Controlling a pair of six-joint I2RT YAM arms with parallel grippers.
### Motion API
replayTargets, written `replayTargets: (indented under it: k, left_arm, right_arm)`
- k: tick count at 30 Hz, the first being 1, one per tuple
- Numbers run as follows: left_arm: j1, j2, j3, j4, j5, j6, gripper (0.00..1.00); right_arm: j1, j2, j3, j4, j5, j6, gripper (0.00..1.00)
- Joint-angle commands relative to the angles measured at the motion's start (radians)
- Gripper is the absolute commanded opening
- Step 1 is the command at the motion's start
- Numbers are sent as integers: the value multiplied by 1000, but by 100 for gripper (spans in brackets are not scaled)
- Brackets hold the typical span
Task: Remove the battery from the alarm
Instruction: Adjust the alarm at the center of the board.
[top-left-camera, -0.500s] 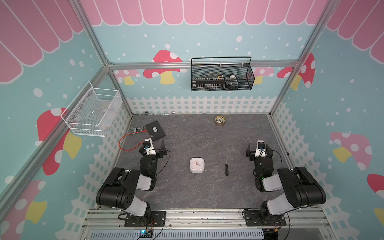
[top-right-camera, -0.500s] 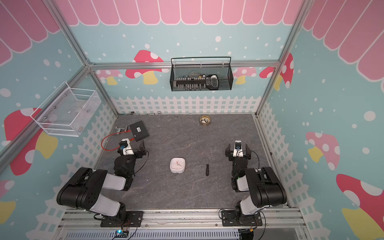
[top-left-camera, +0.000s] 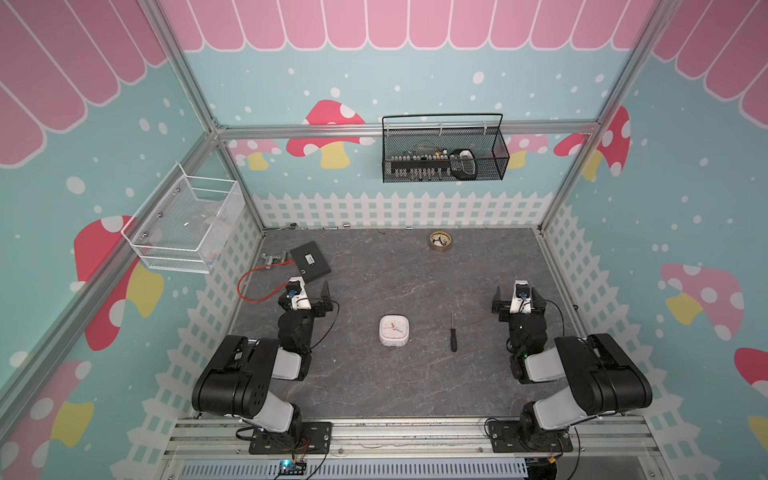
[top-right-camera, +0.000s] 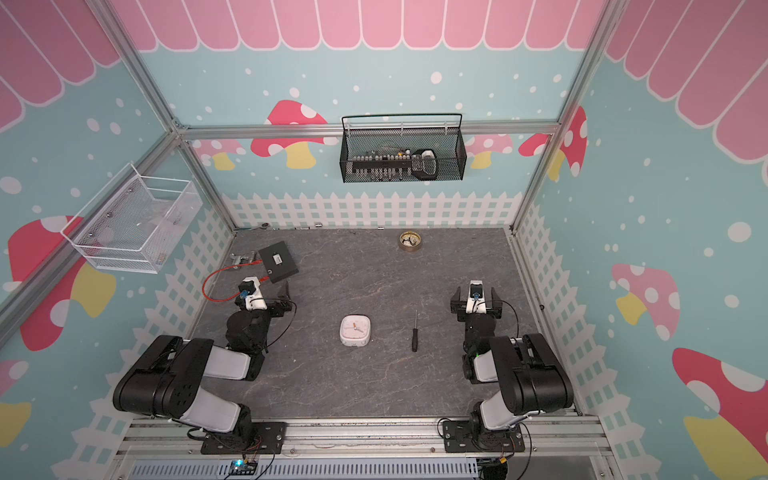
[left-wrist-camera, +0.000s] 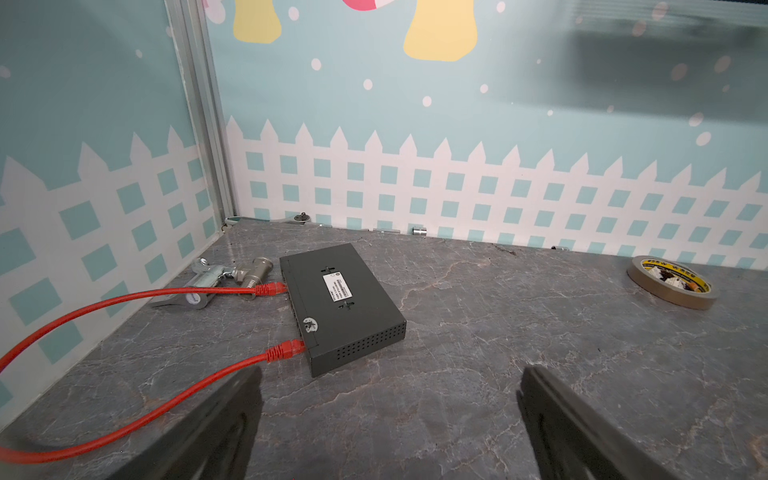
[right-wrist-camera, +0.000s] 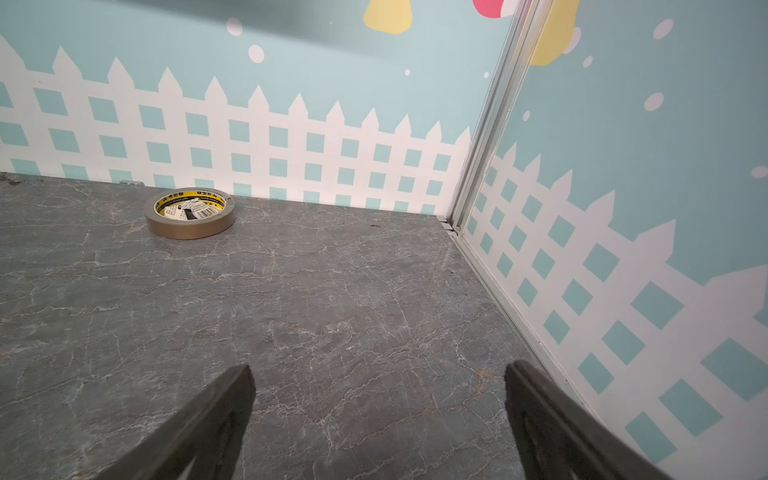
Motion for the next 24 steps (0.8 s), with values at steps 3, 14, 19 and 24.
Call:
replayTargets:
  k: [3,14,19,24]
  left_arm:
    - [6,-2,14,-17,22,-1,100]
    - [7,-2,15,-17,23,-1,100]
    - [7,-1,15,-18,23,-1,100]
    - [2,-50,28,-72,-10,-3,87]
  right_arm:
    - [-6,6,12,3,2,12,99]
    - [-6,4,11,4,2,12,99]
    - [-7,4,12,3,2,12,99]
    - [-13,-1,15,-9,-8,17,99]
